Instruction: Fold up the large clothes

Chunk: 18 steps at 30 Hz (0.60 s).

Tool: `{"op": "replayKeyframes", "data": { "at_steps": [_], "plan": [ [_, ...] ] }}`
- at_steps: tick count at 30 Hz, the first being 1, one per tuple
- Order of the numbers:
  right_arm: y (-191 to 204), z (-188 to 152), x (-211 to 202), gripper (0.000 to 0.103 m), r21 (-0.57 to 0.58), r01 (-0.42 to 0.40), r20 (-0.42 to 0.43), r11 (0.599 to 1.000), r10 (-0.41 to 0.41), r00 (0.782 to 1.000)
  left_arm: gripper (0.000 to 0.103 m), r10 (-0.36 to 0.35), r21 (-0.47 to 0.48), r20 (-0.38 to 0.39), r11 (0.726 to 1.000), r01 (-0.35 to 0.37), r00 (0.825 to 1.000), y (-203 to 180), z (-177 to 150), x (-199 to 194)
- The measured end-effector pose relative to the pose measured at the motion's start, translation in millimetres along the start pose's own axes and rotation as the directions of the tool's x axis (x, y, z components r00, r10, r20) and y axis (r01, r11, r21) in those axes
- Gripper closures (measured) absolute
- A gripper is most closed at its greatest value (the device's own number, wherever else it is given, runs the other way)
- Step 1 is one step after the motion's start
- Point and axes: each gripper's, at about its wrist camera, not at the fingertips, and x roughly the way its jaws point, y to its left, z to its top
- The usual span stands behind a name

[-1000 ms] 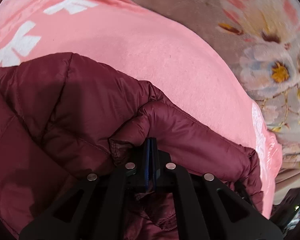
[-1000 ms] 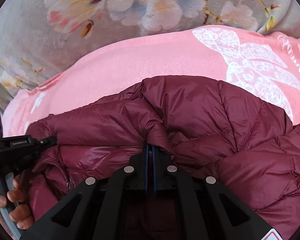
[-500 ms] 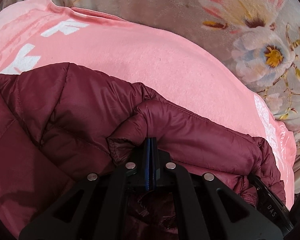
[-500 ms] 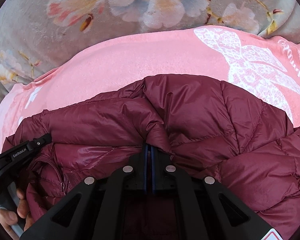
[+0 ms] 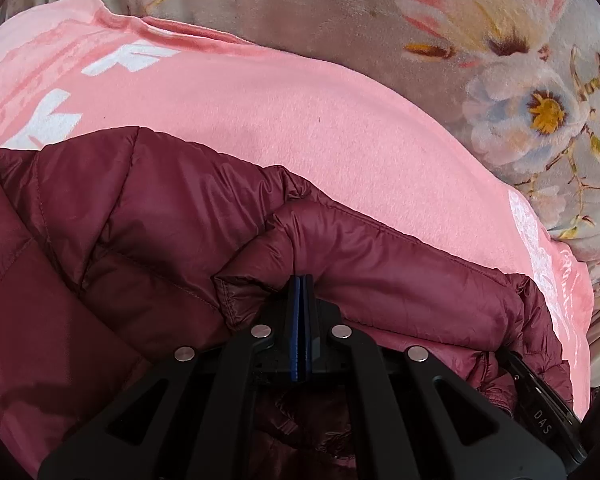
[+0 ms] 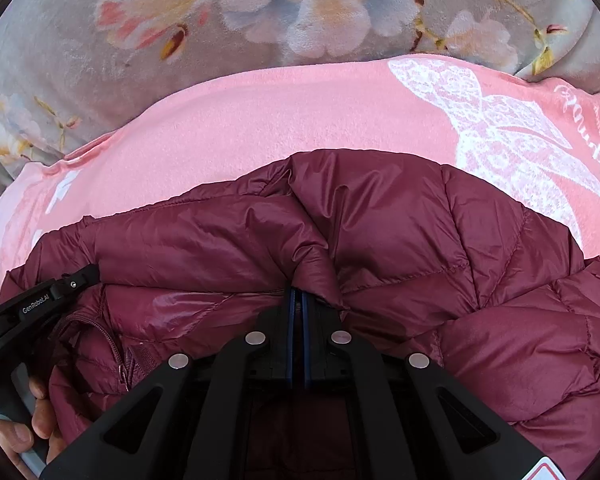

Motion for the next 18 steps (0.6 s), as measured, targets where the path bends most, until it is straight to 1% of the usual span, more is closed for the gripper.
{"op": "replayKeyframes", "data": {
  "at_steps": [4,6,7,8,9,10,11,12,13,14,15,16,17,18],
  "plan": [
    [0.3,1.4,-1.1,0.102,0.000,-0.002,0.000,1.000,0.002,1.000,0.102,0.016,0.011,0.004,1.000,-0.016,1.000,-3.0,0.8,-0.3],
    [-4.4,0.4,-6.3,0.099,0.016,-0.041,0.009,0.999,0.041,0.999,0.102,-0.004,-0.007,0.007,1.000,0.004,1.000,0.5,-0.6,-4.7],
    [-6.0,-2.0,-11.8,0.098,0.032,-0.061,0.011,0.998,0.060,0.998,0.101,-0.018,-0.034,0.002,0.999,0.018,1.000,6.4,-5.0,-13.2],
    [-9.1,-9.1,-25.1,0.095,0.042,-0.084,0.010,0.996,0.083,0.996,0.101,-0.015,-0.048,0.002,0.999,0.015,1.000,10.2,-9.5,-22.8],
    [-9.1,-18.4,-43.2,0.092,0.031,-0.105,0.015,0.994,0.104,0.994,0.101,-0.032,-0.055,0.009,0.998,0.032,0.999,14.3,-16.9,-39.5],
    [-7.5,-31.6,-66.5,0.086,0.003,-0.125,0.015,0.992,0.124,0.992,0.097,-0.043,-0.037,0.008,0.998,0.043,0.999,16.2,-25.0,-59.6],
    [-6.7,-42.6,-84.7,0.081,-0.016,-0.140,0.012,0.990,0.140,0.990,0.082,-0.042,-0.014,0.001,0.999,0.042,0.999,16.9,-31.9,-74.6],
    [-7.0,-61.3,-114.3,0.079,-0.045,-0.170,0.018,0.984,0.171,0.985,0.071,-0.046,0.015,-0.007,0.999,0.046,0.999,18.4,-41.4,-95.7],
    [-7.5,-74.3,-136.5,0.072,-0.065,-0.190,0.029,0.980,0.192,0.981,0.051,-0.052,0.035,-0.004,0.998,0.053,0.999,22.7,-55.5,-125.4],
    [-9.6,-95.9,-170.1,0.062,-0.094,-0.201,0.054,0.975,0.206,0.977,0.040,-0.064,0.047,0.010,0.997,0.064,0.998,25.8,-66.4,-147.3],
    [-13.7,-116.9,-201.9,0.057,-0.112,-0.198,0.077,0.974,0.207,0.975,0.038,-0.073,0.074,0.024,0.995,0.072,0.997,30.2,-82.1,-176.5],
    [-18.2,-131.0,-223.5,0.050,-0.116,-0.198,0.091,0.973,0.209,0.974,0.034,-0.064,0.099,0.022,0.993,0.061,0.998,33.8,-96.1,-199.3],
    [-26.5,-151.6,-253.2,0.046,-0.115,-0.207,0.110,0.971,0.220,0.969,0.034,-0.056,0.112,0.017,0.992,0.054,0.998,37.7,-107.8,-217.3],
    [-36.5,-171.8,-281.1,0.043,-0.103,-0.225,0.125,0.969,0.237,0.963,0.034,-0.055,0.118,0.015,0.992,0.052,0.998,44.5,-123.7,-239.0]
  ]
}}
